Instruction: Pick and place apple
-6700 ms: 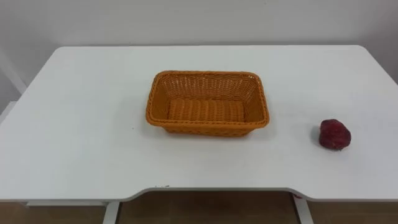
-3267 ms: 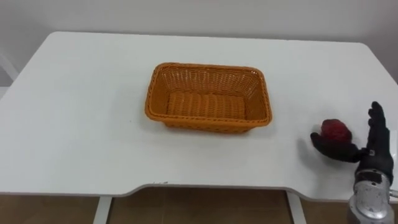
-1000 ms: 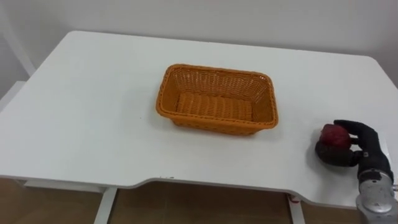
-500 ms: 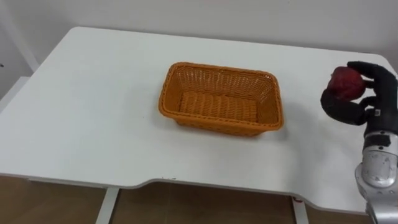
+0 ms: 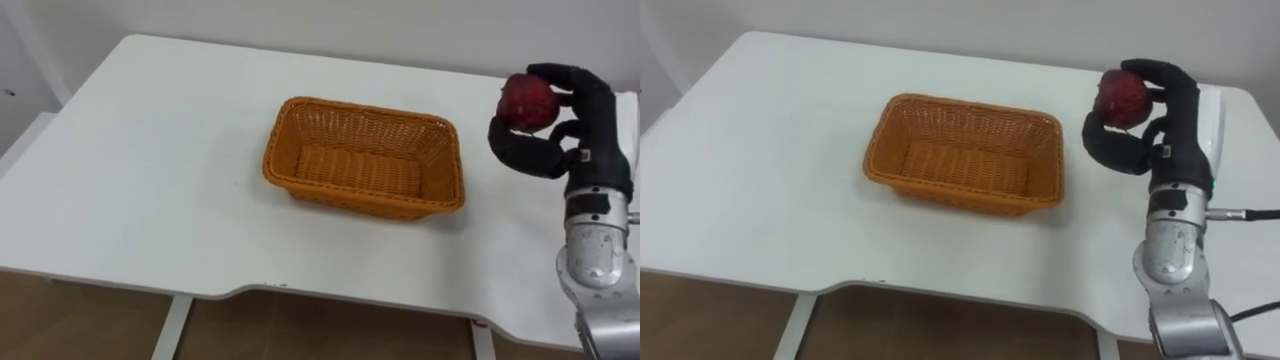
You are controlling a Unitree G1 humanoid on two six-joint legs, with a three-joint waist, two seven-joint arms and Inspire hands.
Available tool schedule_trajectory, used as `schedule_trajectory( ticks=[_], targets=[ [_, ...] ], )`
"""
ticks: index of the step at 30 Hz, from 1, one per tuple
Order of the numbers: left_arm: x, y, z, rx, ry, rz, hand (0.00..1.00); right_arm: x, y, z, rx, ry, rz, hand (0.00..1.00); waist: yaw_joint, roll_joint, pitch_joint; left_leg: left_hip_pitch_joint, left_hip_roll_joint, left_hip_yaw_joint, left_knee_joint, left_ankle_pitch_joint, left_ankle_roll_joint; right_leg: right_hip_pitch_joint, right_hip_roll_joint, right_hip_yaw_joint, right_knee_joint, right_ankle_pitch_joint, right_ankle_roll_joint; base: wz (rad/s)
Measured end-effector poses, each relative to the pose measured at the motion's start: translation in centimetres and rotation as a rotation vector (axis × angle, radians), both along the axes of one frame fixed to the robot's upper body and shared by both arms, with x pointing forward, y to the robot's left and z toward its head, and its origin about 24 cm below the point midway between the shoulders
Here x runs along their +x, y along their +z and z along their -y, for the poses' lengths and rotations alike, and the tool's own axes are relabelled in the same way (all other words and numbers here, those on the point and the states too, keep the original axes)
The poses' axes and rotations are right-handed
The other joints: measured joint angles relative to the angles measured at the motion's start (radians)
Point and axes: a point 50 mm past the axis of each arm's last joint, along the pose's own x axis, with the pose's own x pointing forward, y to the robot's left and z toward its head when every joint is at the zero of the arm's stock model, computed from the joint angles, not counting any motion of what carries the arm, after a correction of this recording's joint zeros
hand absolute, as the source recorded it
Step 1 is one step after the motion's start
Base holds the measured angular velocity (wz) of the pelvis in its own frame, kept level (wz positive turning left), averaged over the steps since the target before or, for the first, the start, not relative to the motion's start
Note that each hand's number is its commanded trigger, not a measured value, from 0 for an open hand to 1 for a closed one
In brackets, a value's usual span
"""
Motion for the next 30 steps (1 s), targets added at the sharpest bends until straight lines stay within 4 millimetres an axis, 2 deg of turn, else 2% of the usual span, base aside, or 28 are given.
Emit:
schedule_trajectory(
  ticks=[1,8,10,12,13,14,15,20,26,30],
  targets=[
    [0.1,0.0,0.0,0.000,-0.001,0.002,0.00,0.3,0.2,-0.3,-0.001,0.014,0.007,1.00,0.002,-0.002,0.0031,-0.002,0.000,-0.001,0.002,0.000,0.000,0.000,0.000,0.000,-0.001,0.000,0.000,0.00],
    [0.2,-0.1,0.5,-0.014,-0.037,-0.007,0.00,0.9,0.2,-2.2,-0.017,0.109,-0.006,1.00,0.004,0.005,0.0066,-0.003,0.000,-0.003,0.006,0.000,0.000,0.002,-0.001,-0.001,0.000,0.001,0.000,0.00],
    [0.2,-0.1,0.5,-0.022,-0.039,-0.011,0.00,0.9,0.2,-2.4,-0.029,0.126,-0.016,1.00,0.004,0.010,0.0054,-0.006,0.000,-0.003,0.006,0.000,0.000,0.001,0.000,-0.001,0.000,0.001,0.000,0.00],
    [0.0,-0.2,0.6,-0.029,-0.044,-0.020,0.00,0.9,0.2,-2.5,-0.052,0.128,-0.017,1.00,0.009,0.020,-0.0020,-0.008,-0.001,-0.003,0.006,0.000,0.000,0.001,-0.001,-0.002,0.001,0.001,0.000,0.00],
    [0.0,-0.2,0.6,-0.028,-0.047,-0.023,0.00,0.9,0.2,-2.5,-0.059,0.129,-0.017,0.90,0.014,0.023,-0.0038,-0.007,-0.001,-0.003,0.006,0.000,0.000,0.001,-0.001,-0.002,0.002,0.001,0.000,0.00],
    [0.0,-0.1,0.6,-0.026,-0.054,-0.024,0.00,0.9,0.2,-2.5,-0.076,0.128,-0.017,0.31,0.019,0.027,-0.0056,-0.006,0.000,-0.002,0.006,0.000,0.000,0.001,-0.001,-0.001,0.002,0.001,0.000,0.00],
    [0.2,-0.1,0.6,-0.025,-0.060,-0.019,0.00,0.9,0.2,-2.6,-0.089,0.131,-0.018,0.00,0.024,0.028,-0.0066,-0.004,0.000,-0.003,0.006,0.000,0.000,0.001,-0.001,-0.001,0.002,0.001,0.000,0.00],
    [0.3,-0.1,0.5,-0.023,-0.061,-0.016,0.00,0.9,-0.2,-3.6,-0.127,0.180,-0.040,0.00,0.036,0.029,-0.0072,-0.001,0.000,-0.007,0.006,0.000,0.000,0.003,-0.001,-0.002,0.003,0.001,0.000,0.00],
    [0.5,0.0,0.6,-0.018,-0.066,-0.011,0.00,0.9,-0.5,-4.3,-0.131,0.213,-0.053,0.00,0.053,0.018,-0.0011,-0.003,0.000,-0.011,0.005,0.000,0.000,0.005,0.000,-0.002,0.002,0.001,0.000,0.00],
    [0.8,0.0,0.7,-0.019,-0.085,0.000,0.00,0.9,-0.6,-4.7,-0.133,0.234,-0.063,0.00,0.056,0.015,0.0000,-0.003,-0.001,-0.012,0.001,0.000,0.000,0.004,0.000,-0.001,0.001,0.001,0.000,0.00]
  ],
)
